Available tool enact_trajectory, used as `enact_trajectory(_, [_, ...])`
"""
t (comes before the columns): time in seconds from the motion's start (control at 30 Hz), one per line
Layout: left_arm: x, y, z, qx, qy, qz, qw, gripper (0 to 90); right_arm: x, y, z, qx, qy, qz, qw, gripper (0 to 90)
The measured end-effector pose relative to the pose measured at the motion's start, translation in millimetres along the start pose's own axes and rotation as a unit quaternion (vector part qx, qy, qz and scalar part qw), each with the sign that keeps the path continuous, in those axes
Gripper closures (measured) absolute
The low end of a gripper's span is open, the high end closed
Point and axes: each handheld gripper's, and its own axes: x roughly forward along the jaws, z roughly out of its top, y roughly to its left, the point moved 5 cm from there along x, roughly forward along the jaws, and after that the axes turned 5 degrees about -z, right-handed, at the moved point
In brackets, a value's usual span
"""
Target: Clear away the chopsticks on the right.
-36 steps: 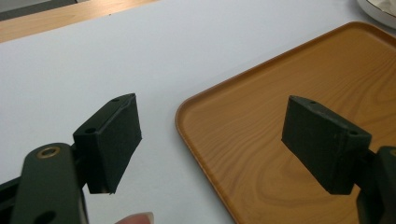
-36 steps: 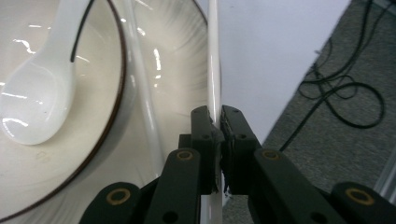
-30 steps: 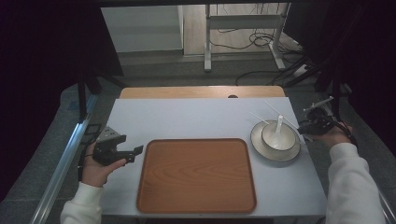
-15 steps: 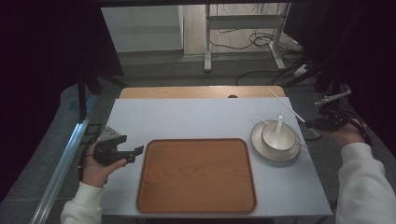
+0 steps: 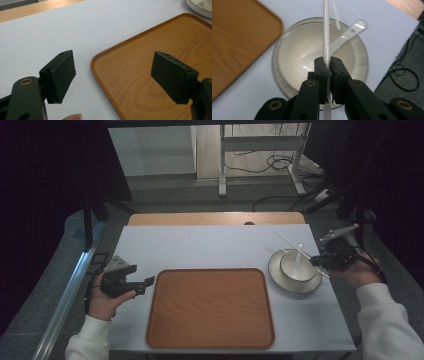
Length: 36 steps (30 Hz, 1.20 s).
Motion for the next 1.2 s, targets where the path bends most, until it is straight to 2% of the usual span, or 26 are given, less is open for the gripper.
enact_trajectory(0.07, [-0.1, -0.7, 0.5, 0.001, -0.001, -0.002, 1.0000, 19.7, -0.6, 12.5, 0.1, -0.003, 0.005, 0.001, 1.0000, 85.4])
enact_trajectory(0.1, [-0.1, -1.1, 0.8, 0.002, -0.001, -0.002, 1.0000, 19.7, -1.7, 23.8, 0.1, -0.008, 0.007, 0.003, 0.9999, 85.4])
enact_trajectory(0.17, [-0.3, -1.7, 1.6, 0.004, -0.003, -0.004, 1.0000, 19.7, -2.4, 28.2, -0.1, -0.005, 0.008, 0.006, 0.9999, 85.3])
enact_trajectory(0.43, [-1.3, -3.4, 4.3, 0.008, -0.007, -0.008, 0.9999, 19.7, -0.7, 67.7, -7.2, 0.007, 0.017, 0.008, 0.9998, 85.3])
enact_trajectory(0.6, [-0.9, -4.0, 4.9, 0.009, -0.007, -0.008, 0.9999, 19.7, 7.2, 90.5, -13.3, 0.004, 0.025, 0.021, 0.9995, 85.3])
enact_trajectory(0.77, [2.3, -5.7, 4.0, 0.010, -0.004, -0.009, 0.9999, 19.7, 21.1, 116.6, -16.0, -0.013, 0.023, 0.047, 0.9985, 85.2])
enact_trajectory(0.9, [2.5, -6.2, 3.9, 0.010, -0.003, -0.010, 0.9999, 19.7, 36.6, 135.4, -18.0, -0.014, 0.035, 0.059, 0.9976, 85.2])
enact_trajectory(1.2, [2.9, -5.5, 3.1, 0.010, -0.002, -0.009, 0.9999, 19.7, 62.0, 167.3, -22.1, -0.027, 0.045, 0.091, 0.9945, 85.2])
